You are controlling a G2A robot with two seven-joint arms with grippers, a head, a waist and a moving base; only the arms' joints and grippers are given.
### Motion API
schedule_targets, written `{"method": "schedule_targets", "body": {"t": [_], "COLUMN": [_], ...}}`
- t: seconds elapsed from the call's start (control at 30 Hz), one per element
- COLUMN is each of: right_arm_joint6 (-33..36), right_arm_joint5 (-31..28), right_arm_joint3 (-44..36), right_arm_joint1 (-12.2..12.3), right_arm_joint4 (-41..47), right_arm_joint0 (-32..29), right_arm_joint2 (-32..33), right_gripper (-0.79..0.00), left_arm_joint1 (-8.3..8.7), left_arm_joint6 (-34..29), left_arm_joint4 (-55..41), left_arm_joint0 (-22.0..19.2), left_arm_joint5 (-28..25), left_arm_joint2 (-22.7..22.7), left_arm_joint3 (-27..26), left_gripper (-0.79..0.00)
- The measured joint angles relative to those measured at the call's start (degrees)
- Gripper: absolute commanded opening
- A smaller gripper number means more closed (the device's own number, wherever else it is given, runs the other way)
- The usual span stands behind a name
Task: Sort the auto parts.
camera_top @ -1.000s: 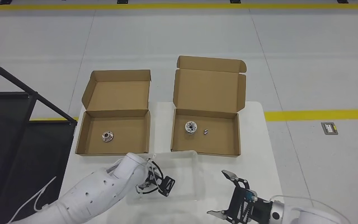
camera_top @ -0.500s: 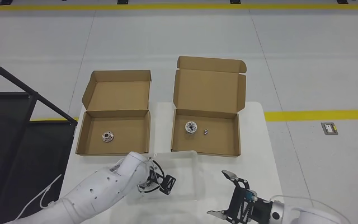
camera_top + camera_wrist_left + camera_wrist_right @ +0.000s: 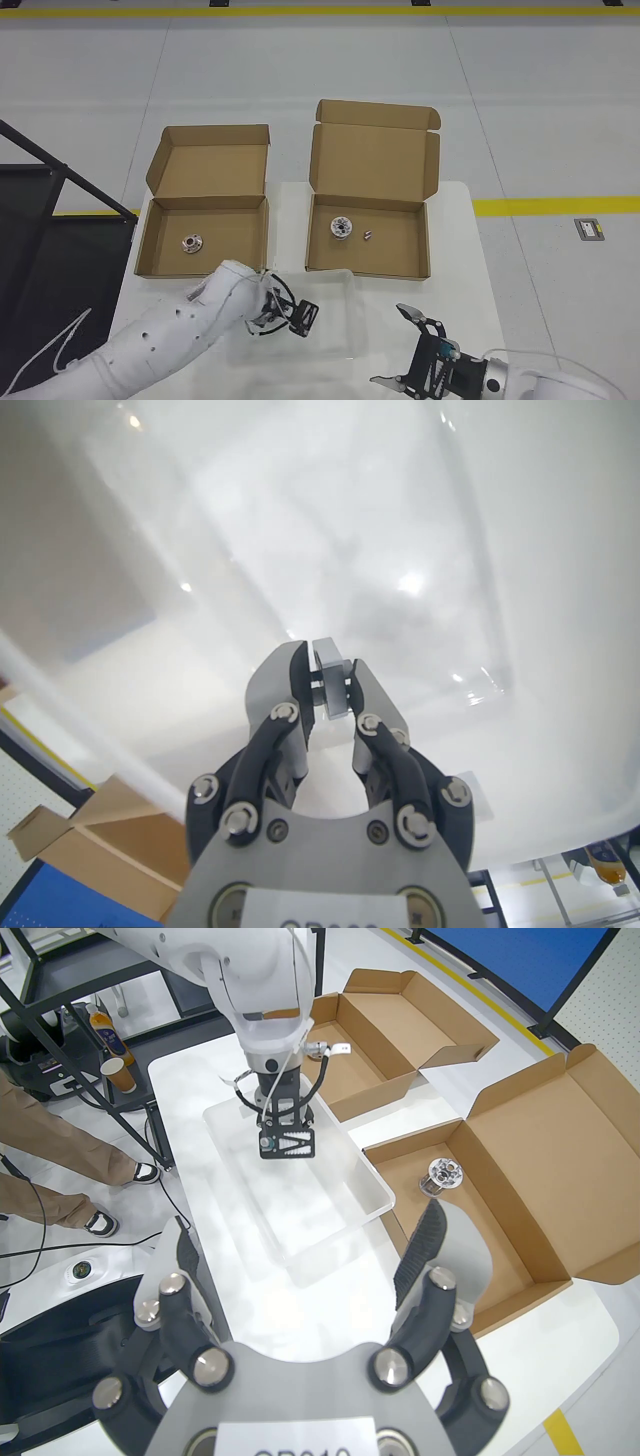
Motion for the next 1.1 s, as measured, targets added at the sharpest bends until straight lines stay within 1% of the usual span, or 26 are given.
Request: {"method": "schedule_targets", "body": {"t": [0.07, 0.2, 0.23, 0.3, 0.33, 0.4, 0.43, 0.57, 0.63, 0.73, 0.77, 0.8, 0.87, 1.1], "right_arm_joint6": [0.0, 0.0, 0.0, 0.0, 0.0, 0.0, 0.0, 0.0, 0.0, 0.0, 0.0, 0.0, 0.0, 0.0], "right_arm_joint5": [0.0, 0.0, 0.0, 0.0, 0.0, 0.0, 0.0, 0.0, 0.0, 0.0, 0.0, 0.0, 0.0, 0.0], "right_arm_joint3": [0.0, 0.0, 0.0, 0.0, 0.0, 0.0, 0.0, 0.0, 0.0, 0.0, 0.0, 0.0, 0.0, 0.0], "right_arm_joint1": [0.0, 0.0, 0.0, 0.0, 0.0, 0.0, 0.0, 0.0, 0.0, 0.0, 0.0, 0.0, 0.0, 0.0], "right_arm_joint4": [0.0, 0.0, 0.0, 0.0, 0.0, 0.0, 0.0, 0.0, 0.0, 0.0, 0.0, 0.0, 0.0, 0.0], "right_arm_joint0": [0.0, 0.0, 0.0, 0.0, 0.0, 0.0, 0.0, 0.0, 0.0, 0.0, 0.0, 0.0, 0.0, 0.0], "right_arm_joint2": [0.0, 0.0, 0.0, 0.0, 0.0, 0.0, 0.0, 0.0, 0.0, 0.0, 0.0, 0.0, 0.0, 0.0], "right_gripper": [0.0, 0.0, 0.0, 0.0, 0.0, 0.0, 0.0, 0.0, 0.0, 0.0, 0.0, 0.0, 0.0, 0.0], "left_arm_joint1": [1.54, 5.32, 6.59, 8.5, 9.73, 11.51, 12.59, 15.58, 16.86, 18.04, 18.09, 18.09, 18.05, 17.98], "left_arm_joint6": [-1.85, -4.18, -4.79, -5.21, -5.19, -5.22, -5.04, -2.05, 1.11, 6.45, 7.12, 7.01, 6.46, 6.12], "left_arm_joint4": [-1.25, -5.24, -6.27, -7.8, -8.61, -9.14, -9.42, -9.59, -8.93, -7.77, -7.72, -7.72, -7.75, -7.05], "left_arm_joint0": [1.18, 4.74, 6.22, 8.73, 10.51, 13.37, 15.38, 22.27, 26.42, 32.24, 32.84, 32.74, 32.3, 32.8], "left_arm_joint5": [0.14, 1.39, 1.96, 2.82, 3.42, 4.57, 5.35, 7.46, 9.18, 10.99, 11.05, 11.05, 10.99, 11.43], "left_arm_joint2": [-2.68, -10.3, -13.04, -17.46, -20.58, -25.43, -28.67, -39.3, -45.1, -52.38, -53.39, -53.43, -52.39, -51.74], "left_arm_joint3": [-2.81, -9.82, -12.03, -15.13, -17.01, -19.38, -20.65, -23.62, -24.24, -24.31, -24.29, -24.29, -24.28, -24.54], "left_gripper": [-0.785, -0.785, -0.785, -0.785, -0.785, -0.785, -0.785, -0.785, -0.785, -0.785, -0.785, -0.785, -0.785, -0.785]}}
